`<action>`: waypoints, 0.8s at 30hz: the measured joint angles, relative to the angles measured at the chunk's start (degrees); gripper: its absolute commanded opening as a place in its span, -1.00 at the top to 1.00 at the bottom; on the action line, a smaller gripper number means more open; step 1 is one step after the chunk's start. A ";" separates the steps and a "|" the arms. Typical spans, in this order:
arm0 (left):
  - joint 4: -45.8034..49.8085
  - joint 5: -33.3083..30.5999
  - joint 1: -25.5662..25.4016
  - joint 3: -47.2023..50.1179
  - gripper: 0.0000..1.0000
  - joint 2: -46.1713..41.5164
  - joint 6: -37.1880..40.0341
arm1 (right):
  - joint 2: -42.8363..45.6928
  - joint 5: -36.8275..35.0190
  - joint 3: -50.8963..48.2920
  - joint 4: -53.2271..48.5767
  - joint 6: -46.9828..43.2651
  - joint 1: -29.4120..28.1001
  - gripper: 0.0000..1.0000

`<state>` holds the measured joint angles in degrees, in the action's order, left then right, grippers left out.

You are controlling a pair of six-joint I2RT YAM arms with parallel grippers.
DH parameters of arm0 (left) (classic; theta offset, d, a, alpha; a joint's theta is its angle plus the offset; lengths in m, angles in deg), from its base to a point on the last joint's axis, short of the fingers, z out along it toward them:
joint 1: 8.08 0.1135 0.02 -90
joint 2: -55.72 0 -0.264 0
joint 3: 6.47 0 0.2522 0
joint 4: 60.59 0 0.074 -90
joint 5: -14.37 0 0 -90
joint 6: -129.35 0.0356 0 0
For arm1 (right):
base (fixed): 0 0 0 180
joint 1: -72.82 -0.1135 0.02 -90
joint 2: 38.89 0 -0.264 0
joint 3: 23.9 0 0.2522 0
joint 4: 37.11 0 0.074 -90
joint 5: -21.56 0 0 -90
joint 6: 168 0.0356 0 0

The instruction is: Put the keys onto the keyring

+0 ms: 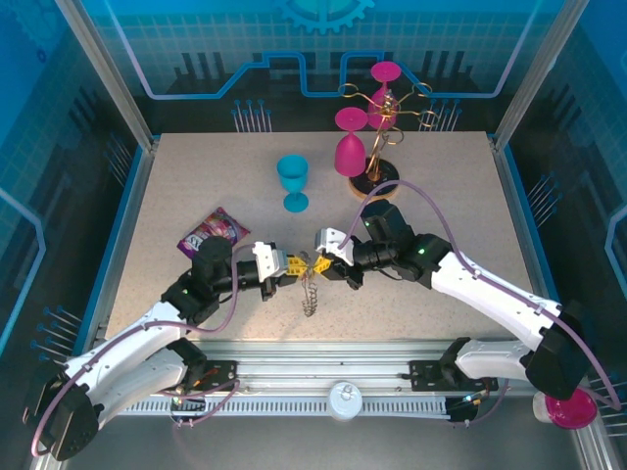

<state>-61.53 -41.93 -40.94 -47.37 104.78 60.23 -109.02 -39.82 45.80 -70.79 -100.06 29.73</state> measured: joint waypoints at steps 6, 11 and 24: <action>-1.99 1.73 0.00 0.04 1.00 0.00 -2.62 | -0.13 -0.02 0.04 -0.48 0.00 0.00 1.00; -4.72 3.69 0.00 0.04 1.00 0.37 -5.20 | -1.75 0.59 1.60 -1.31 -0.02 -0.02 1.00; -8.37 4.31 0.00 0.33 1.00 0.76 -5.99 | 1.64 -1.18 0.63 -0.94 -0.22 0.28 0.36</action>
<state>-69.90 -37.63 -40.94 -47.04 105.54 54.24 -107.38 -41.00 46.44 -71.73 -100.28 30.01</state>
